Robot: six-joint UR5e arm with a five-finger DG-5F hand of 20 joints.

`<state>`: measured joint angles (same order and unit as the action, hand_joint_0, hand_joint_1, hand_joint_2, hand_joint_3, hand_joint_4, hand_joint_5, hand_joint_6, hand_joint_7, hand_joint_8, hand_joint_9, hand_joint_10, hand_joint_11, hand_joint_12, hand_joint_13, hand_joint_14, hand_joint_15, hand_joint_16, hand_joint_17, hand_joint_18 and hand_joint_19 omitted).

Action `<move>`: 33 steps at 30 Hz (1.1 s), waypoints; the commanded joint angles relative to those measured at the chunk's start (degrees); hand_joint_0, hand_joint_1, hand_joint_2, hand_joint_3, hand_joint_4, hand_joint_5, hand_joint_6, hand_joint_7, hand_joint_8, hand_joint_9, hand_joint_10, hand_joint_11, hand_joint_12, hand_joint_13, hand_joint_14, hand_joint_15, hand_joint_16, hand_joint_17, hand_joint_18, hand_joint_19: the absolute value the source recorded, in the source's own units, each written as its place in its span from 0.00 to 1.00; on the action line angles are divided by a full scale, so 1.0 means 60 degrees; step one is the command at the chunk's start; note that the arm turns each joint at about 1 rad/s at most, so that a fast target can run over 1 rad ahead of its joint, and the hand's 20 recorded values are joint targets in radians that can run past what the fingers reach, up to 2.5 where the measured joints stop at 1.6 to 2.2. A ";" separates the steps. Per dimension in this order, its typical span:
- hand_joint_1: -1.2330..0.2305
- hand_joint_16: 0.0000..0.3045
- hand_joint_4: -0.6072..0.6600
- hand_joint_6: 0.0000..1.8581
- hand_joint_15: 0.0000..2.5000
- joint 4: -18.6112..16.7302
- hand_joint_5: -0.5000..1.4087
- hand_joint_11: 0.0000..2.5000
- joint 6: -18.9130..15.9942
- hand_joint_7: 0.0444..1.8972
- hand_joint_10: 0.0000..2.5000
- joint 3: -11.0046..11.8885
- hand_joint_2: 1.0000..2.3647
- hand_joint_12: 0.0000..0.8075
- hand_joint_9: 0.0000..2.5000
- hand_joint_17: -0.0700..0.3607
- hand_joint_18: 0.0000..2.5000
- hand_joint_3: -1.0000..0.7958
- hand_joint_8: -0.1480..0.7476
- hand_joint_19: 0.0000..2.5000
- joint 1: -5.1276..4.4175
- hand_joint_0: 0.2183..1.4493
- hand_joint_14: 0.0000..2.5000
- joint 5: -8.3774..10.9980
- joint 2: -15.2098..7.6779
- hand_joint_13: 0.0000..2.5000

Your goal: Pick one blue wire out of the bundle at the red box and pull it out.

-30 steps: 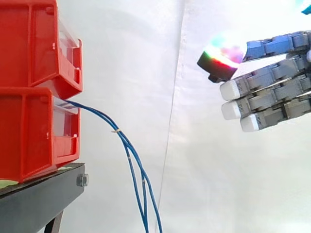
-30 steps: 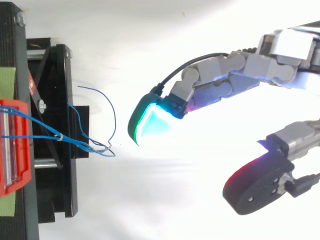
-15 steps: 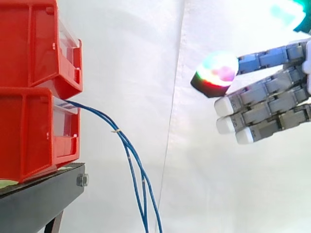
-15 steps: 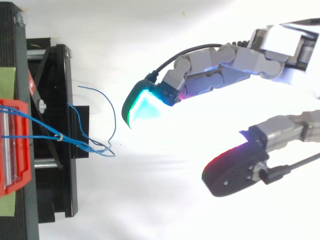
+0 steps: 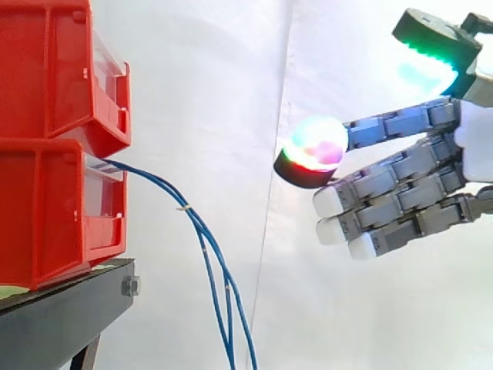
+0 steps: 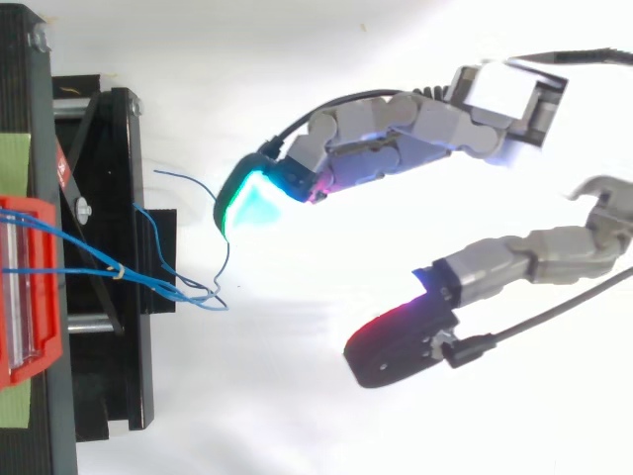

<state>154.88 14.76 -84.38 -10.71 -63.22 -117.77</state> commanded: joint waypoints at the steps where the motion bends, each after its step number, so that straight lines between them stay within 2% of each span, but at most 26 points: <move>1: 0.34 0.18 0.76 0.27 0.09 0.0056 0.17 0.12 0.0015 0.44 0.00 0.0191 0.00 0.52 0.27 0.44 0.19 0.28 0.54 0.17 -0.0002 0.23 0.00 0.0034 -0.0162 0.21; 6: 0.34 0.18 0.76 0.27 0.10 0.0085 0.17 0.13 0.0147 0.44 0.00 0.0191 0.00 0.52 0.27 0.44 0.19 0.28 0.54 0.17 -0.0002 0.23 0.00 0.0049 -0.0162 0.21; 10: 0.34 0.18 0.76 0.27 0.10 0.0027 0.17 0.13 0.0088 0.44 0.00 0.0279 0.00 0.52 0.27 0.44 0.19 0.28 0.54 0.17 -0.0002 0.23 0.00 -0.0010 -0.0513 0.21; 15: 0.35 0.18 0.76 0.27 0.10 0.0276 0.17 0.13 0.0074 0.44 0.00 0.0279 0.00 0.53 0.27 0.44 0.19 0.28 0.54 0.17 -0.0002 0.23 0.00 -0.0010 -0.0543 0.21; 19: 0.35 0.18 0.76 0.27 0.10 0.0188 0.17 0.13 0.0103 0.44 0.00 0.0279 0.00 0.53 0.27 0.44 0.19 0.28 0.55 0.17 -0.0002 0.23 0.00 0.0122 -0.0572 0.21; 24: 0.36 0.18 0.76 0.27 0.10 0.0027 0.17 0.13 0.0074 0.44 0.00 0.0323 0.00 0.53 0.27 0.44 0.19 0.28 0.55 0.17 0.0042 0.23 0.00 0.0122 -0.0938 0.21; 25: 0.36 0.18 0.76 0.27 0.10 -0.0134 0.17 0.13 0.0059 0.44 0.00 0.0484 0.00 0.53 0.28 0.44 0.19 0.28 0.54 0.17 0.0057 0.23 0.00 0.0107 -0.1026 0.21; 28: 0.36 0.18 0.76 0.27 0.10 -0.0266 0.17 0.13 0.0059 0.44 0.00 0.0616 0.00 0.53 0.28 0.44 0.19 0.28 0.55 0.17 0.0072 0.23 0.00 0.0078 -0.1158 0.21; 33: 0.37 0.18 0.76 0.27 0.10 -0.0310 0.17 0.13 0.0074 0.44 0.00 0.0645 0.00 0.53 0.28 0.44 0.19 0.28 0.54 0.17 0.0086 0.22 0.00 0.0078 -0.1158 0.21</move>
<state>153.28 15.13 -80.76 -10.24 -62.73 -124.60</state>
